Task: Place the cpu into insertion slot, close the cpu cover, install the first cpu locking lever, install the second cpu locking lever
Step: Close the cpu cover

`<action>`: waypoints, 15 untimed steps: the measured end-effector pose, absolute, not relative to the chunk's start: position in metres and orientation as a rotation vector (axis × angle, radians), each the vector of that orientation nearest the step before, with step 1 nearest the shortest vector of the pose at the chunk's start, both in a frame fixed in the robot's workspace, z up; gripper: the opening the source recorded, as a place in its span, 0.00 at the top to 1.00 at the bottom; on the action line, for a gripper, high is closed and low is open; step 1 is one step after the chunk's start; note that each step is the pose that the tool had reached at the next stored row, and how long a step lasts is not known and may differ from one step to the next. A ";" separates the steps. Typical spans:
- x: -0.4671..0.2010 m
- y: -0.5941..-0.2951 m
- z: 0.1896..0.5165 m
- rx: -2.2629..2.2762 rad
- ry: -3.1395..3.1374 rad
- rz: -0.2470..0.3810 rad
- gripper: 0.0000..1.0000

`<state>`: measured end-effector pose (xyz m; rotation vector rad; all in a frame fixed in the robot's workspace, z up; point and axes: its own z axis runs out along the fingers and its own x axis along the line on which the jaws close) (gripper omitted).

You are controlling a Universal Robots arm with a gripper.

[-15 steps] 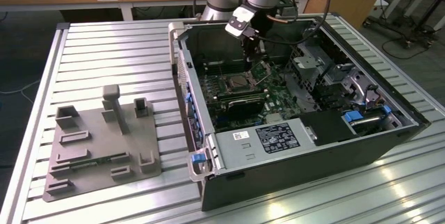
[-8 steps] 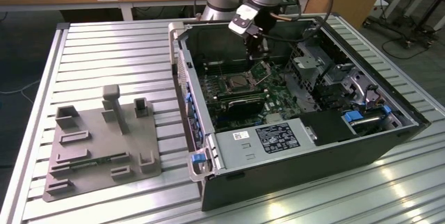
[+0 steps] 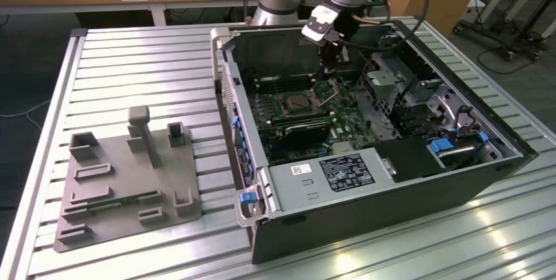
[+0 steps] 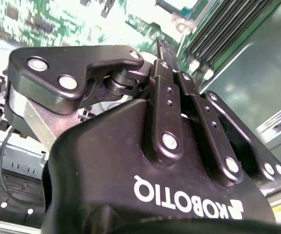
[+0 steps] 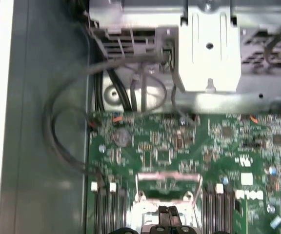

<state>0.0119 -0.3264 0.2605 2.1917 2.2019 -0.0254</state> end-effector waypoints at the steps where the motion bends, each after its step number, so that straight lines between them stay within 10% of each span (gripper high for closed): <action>1: 0.016 -0.326 0.260 2.192 2.202 -0.025 0.90; 15: 0.038 -0.323 0.258 2.192 2.202 -0.025 0.90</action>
